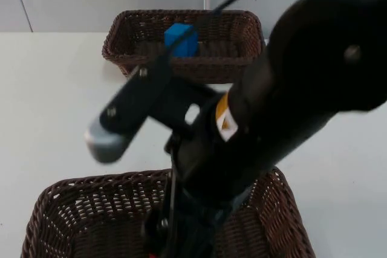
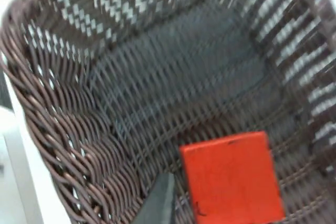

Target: Pick up one cube with the left hand and place it into the upper basket. Pick up one cube with the right hand and place it into the lower basket.

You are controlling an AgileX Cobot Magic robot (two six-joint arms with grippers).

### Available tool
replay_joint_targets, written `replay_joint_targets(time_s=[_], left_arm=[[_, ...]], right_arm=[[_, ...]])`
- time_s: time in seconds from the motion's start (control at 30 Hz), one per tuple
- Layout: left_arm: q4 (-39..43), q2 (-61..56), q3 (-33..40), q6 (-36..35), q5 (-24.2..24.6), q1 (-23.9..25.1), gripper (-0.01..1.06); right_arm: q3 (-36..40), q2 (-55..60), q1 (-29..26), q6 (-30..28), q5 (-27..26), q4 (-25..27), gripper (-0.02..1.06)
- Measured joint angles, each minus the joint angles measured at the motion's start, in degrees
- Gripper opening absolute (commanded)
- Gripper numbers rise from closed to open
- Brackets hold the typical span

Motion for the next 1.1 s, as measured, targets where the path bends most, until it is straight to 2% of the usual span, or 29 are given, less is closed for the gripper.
replay_joint_targets(time_s=[0.53,0.7,1.1], left_arm=[[0.0,0.0,0.0,0.0,0.15,0.0,0.78],[0.0,0.0,0.0,0.0,2.49,0.0,0.78],[-0.25,0.0,0.0,0.0,9.49,0.0,0.78]], right_arm=[[0.51,-12.88,0.0,0.36,0.56,0.0,0.83],[3.94,-17.29,0.0,1.48,0.03,0.0,0.83],[17.04,-32.96,0.0,2.77,-8.34,0.0,0.83]])
